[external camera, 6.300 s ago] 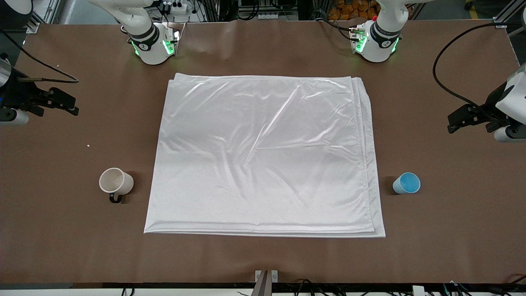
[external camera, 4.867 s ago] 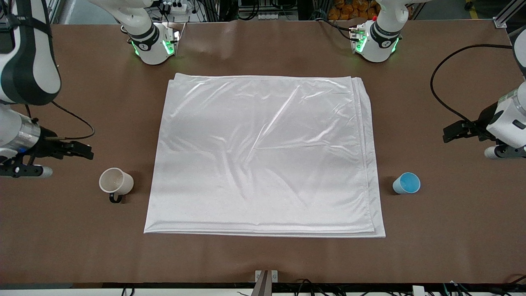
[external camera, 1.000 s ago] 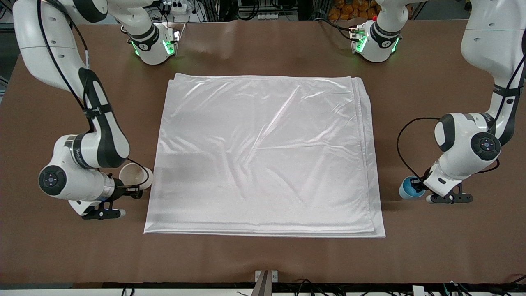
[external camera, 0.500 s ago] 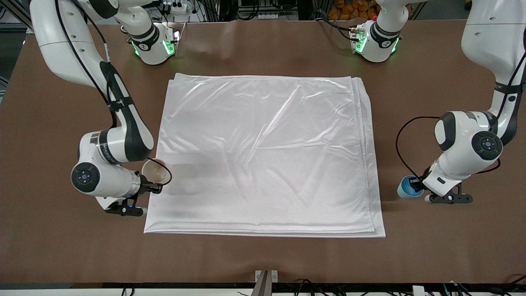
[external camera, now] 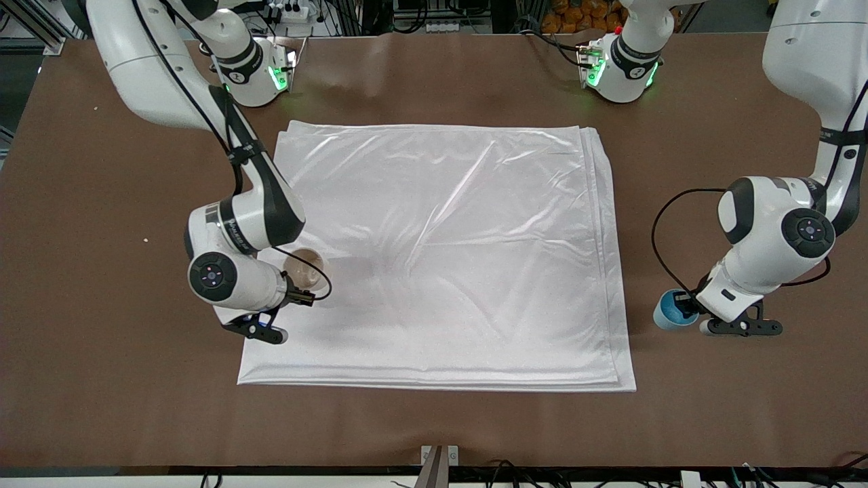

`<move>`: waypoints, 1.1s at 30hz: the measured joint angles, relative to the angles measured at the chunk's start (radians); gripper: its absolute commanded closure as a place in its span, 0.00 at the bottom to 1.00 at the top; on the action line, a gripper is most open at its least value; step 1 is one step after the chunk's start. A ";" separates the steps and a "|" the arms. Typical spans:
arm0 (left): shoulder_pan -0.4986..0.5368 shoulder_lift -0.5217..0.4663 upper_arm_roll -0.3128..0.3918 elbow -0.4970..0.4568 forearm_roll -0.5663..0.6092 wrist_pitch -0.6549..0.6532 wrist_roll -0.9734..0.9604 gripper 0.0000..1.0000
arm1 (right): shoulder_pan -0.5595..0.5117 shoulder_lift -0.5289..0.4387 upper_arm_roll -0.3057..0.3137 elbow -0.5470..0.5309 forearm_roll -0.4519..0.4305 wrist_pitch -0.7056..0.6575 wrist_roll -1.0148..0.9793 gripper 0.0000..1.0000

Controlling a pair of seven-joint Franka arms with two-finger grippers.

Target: Place blue cup into white mug on cloth

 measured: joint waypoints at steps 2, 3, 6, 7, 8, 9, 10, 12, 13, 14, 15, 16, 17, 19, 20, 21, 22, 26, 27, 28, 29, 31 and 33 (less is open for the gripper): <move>0.000 -0.007 -0.007 0.000 0.000 -0.007 0.000 1.00 | 0.016 0.000 0.001 0.002 0.000 0.000 0.035 1.00; 0.000 -0.011 -0.011 0.000 0.000 -0.011 0.000 1.00 | 0.024 0.000 0.002 0.004 0.000 0.000 0.055 1.00; 0.000 -0.022 -0.024 0.001 0.000 -0.022 0.000 1.00 | 0.043 0.000 0.011 0.011 0.003 0.000 0.121 1.00; 0.000 -0.026 -0.030 0.001 0.000 -0.032 0.000 1.00 | 0.049 0.000 0.018 0.015 0.004 0.000 0.149 1.00; 0.000 -0.030 -0.035 0.002 0.000 -0.040 0.000 1.00 | 0.053 0.000 0.023 0.019 0.004 0.000 0.171 1.00; 0.000 -0.034 -0.040 0.002 0.000 -0.048 0.000 1.00 | 0.057 0.000 0.028 0.022 0.004 0.000 0.191 1.00; 0.000 -0.037 -0.046 0.004 0.000 -0.056 0.000 1.00 | 0.061 0.000 0.032 0.026 0.004 -0.001 0.212 1.00; 0.000 -0.043 -0.058 0.007 0.000 -0.072 0.000 1.00 | 0.071 -0.001 0.040 0.032 0.004 -0.001 0.247 1.00; 0.000 -0.045 -0.064 0.010 0.000 -0.079 0.000 1.00 | 0.076 -0.001 0.042 0.034 0.004 -0.002 0.264 1.00; 0.000 -0.048 -0.070 0.012 0.000 -0.086 0.000 1.00 | 0.081 -0.001 0.043 0.035 0.004 -0.002 0.280 1.00; 0.000 -0.049 -0.075 0.014 0.000 -0.093 0.000 1.00 | 0.086 -0.001 0.044 0.036 0.004 -0.002 0.294 1.00; 0.000 -0.051 -0.079 0.017 0.000 -0.101 0.000 1.00 | 0.091 -0.001 0.044 0.037 0.004 -0.002 0.310 1.00; 0.000 -0.052 -0.084 0.021 0.000 -0.109 0.000 1.00 | 0.096 -0.001 0.045 0.037 0.004 -0.002 0.324 1.00; 0.000 -0.053 -0.092 0.027 0.000 -0.123 0.000 1.00 | 0.106 -0.001 0.045 0.038 0.004 -0.001 0.355 1.00; 0.000 -0.054 -0.097 0.030 0.000 -0.131 0.000 1.00 | 0.112 -0.001 0.045 0.038 0.004 -0.001 0.371 1.00; 0.000 -0.055 -0.102 0.033 0.000 -0.136 0.000 1.00 | 0.117 -0.001 0.046 0.038 0.004 0.000 0.388 1.00; 0.000 -0.056 -0.107 0.036 0.000 -0.142 0.000 1.00 | 0.124 -0.001 0.046 0.038 0.005 0.001 0.405 1.00; 0.000 -0.060 -0.125 0.045 0.000 -0.159 0.000 1.00 | 0.151 0.000 0.047 0.038 0.012 0.021 0.469 1.00; 0.000 -0.061 -0.129 0.046 0.000 -0.162 0.000 1.00 | 0.158 0.000 0.046 0.038 0.013 0.027 0.484 1.00; 0.000 -0.062 -0.133 0.048 0.000 -0.165 0.000 1.00 | 0.165 0.001 0.046 0.038 0.014 0.034 0.503 1.00; 0.000 -0.063 -0.137 0.048 0.000 -0.167 0.000 1.00 | 0.170 0.001 0.047 0.038 0.014 0.039 0.518 1.00; 0.000 -0.063 -0.145 0.050 0.000 -0.168 0.000 1.00 | 0.182 0.003 0.047 0.038 0.014 0.048 0.545 1.00; 0.000 -0.063 -0.152 0.050 0.000 -0.168 0.000 1.00 | 0.193 0.006 0.047 0.038 0.017 0.060 0.565 1.00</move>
